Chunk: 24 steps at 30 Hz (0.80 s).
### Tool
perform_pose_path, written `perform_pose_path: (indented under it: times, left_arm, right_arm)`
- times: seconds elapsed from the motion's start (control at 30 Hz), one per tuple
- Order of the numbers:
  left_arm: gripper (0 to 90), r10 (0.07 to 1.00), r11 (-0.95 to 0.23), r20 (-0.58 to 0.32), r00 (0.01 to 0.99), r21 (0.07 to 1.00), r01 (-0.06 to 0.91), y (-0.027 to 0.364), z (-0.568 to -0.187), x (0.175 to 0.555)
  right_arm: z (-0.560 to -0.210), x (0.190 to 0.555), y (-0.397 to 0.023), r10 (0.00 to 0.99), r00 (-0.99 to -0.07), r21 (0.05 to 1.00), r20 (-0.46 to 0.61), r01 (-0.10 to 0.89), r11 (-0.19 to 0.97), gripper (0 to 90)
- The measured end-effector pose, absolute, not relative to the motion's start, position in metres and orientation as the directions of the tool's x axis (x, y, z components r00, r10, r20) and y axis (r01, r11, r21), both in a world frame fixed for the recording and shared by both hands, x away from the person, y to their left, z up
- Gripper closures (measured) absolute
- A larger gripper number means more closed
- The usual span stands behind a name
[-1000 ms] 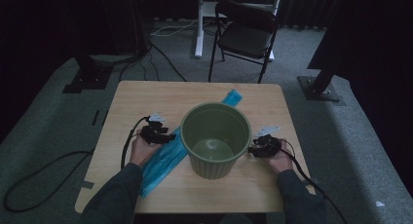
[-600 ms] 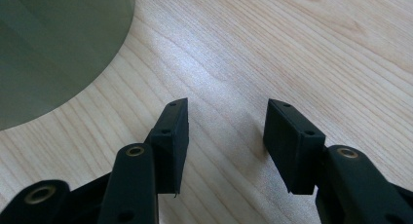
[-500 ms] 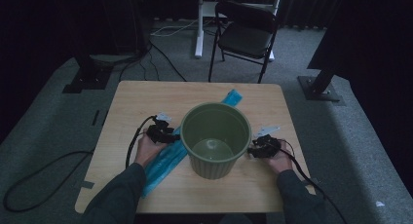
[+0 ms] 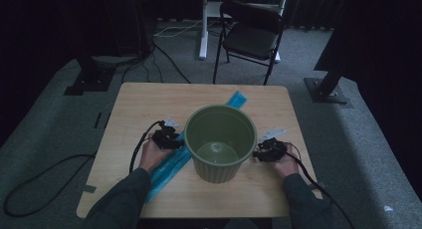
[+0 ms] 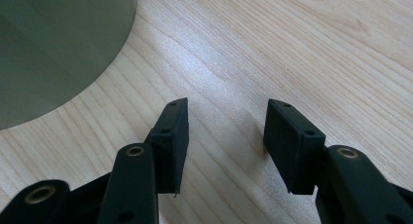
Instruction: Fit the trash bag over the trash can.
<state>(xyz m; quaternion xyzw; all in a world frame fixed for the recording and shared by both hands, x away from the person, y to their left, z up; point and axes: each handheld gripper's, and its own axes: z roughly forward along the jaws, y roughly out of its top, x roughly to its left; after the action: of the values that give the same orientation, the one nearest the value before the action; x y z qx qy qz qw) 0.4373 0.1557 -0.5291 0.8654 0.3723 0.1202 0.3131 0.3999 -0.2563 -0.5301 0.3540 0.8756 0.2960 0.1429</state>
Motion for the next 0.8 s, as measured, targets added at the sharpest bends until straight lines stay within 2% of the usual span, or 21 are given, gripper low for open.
perform_pose_path:
  times: [0.07,0.23,0.4,0.53,0.63,0.7,0.73,0.8]
  left_arm:
    - [55.0,0.718,-0.544,0.003,0.696,0.626,0.559,0.154,-0.529,0.435]
    - [59.3,0.726,-0.537,0.005,0.687,0.629,0.562,0.155,-0.529,0.432]
    - [73.2,0.742,-0.517,-0.008,0.67,0.629,0.58,0.159,-0.528,0.431]
    - [86.8,0.745,-0.489,-0.058,0.664,0.63,0.603,0.161,-0.529,0.431]
    - [88.8,0.743,-0.488,-0.076,0.665,0.62,0.615,0.161,-0.527,0.432]
    - [88.9,0.739,-0.472,-0.107,0.665,0.622,0.625,0.164,-0.525,0.433]
    - [88.9,0.738,-0.433,-0.152,0.657,0.64,0.635,0.17,-0.521,0.432]
    - [89.0,0.737,-0.422,-0.163,0.656,0.647,0.635,0.173,-0.518,0.432]
  right_arm:
    - [-0.53,0.4,-0.256,0.705,-0.708,0.62,-0.035,0.538,0.571,50.8]
    - [-0.53,0.399,-0.256,0.707,-0.707,0.62,-0.031,0.541,0.568,50.9]
    - [-0.53,0.399,-0.256,0.704,-0.709,0.619,-0.028,0.541,0.569,51.0]
    - [-0.53,0.399,-0.256,0.702,-0.712,0.62,-0.023,0.54,0.569,53.0]
    - [-0.53,0.399,-0.256,0.699,-0.715,0.62,-0.02,0.539,0.569,54.8]
    - [-0.53,0.399,-0.255,0.694,-0.72,0.62,-0.018,0.536,0.573,57.8]
    - [-0.529,0.398,-0.254,0.689,-0.724,0.616,-0.024,0.533,0.581,60.3]
    - [-0.528,0.398,-0.253,0.684,-0.73,0.621,-0.016,0.529,0.579,62.1]
